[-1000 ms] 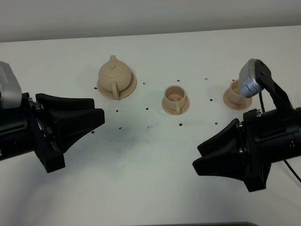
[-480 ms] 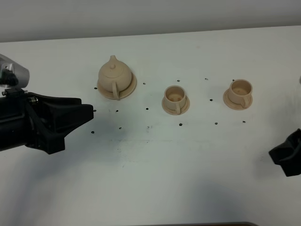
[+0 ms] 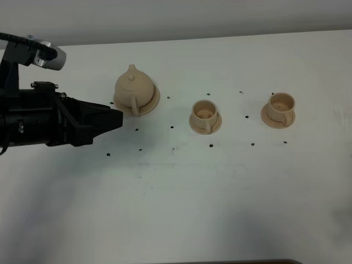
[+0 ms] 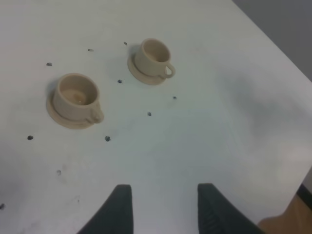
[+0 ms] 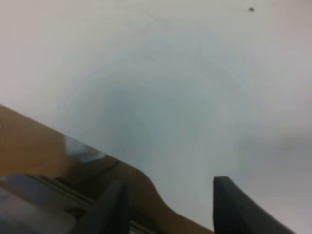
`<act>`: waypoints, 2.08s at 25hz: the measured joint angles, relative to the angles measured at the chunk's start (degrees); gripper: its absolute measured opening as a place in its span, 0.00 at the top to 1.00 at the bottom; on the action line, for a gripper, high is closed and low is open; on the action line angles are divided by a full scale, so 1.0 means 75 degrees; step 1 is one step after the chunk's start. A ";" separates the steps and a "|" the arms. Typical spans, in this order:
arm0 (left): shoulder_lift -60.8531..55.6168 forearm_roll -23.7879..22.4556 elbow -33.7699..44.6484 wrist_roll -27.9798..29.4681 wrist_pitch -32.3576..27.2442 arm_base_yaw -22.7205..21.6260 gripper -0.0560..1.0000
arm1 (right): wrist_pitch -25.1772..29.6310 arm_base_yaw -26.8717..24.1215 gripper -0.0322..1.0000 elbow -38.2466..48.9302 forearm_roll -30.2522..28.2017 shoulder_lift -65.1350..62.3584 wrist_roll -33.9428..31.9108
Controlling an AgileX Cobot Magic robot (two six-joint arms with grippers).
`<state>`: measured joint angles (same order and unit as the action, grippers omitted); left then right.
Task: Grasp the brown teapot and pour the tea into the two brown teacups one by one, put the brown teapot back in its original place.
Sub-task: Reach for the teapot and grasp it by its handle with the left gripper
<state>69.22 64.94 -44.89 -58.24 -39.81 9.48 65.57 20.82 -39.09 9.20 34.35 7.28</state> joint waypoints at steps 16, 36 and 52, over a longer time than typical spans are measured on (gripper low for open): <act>0.0810 -0.1042 -0.1132 0.1092 -0.0076 0.0000 0.63 | -0.0179 0.0000 0.57 0.1364 -0.0315 -0.1672 -0.0015; 0.3089 -0.5668 -0.3820 0.5478 -0.1085 0.1034 0.63 | -0.0368 -0.0129 0.57 0.1458 -0.0269 -0.1814 -0.0015; 0.4857 -0.8368 -0.5920 0.7438 -0.2334 0.1815 0.63 | -0.0400 -0.2631 0.57 0.1458 -0.0254 -0.3660 0.0015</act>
<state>105.65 2.18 -89.29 -2.45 -57.32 23.09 62.57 1.09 -28.16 7.30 6.90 7.39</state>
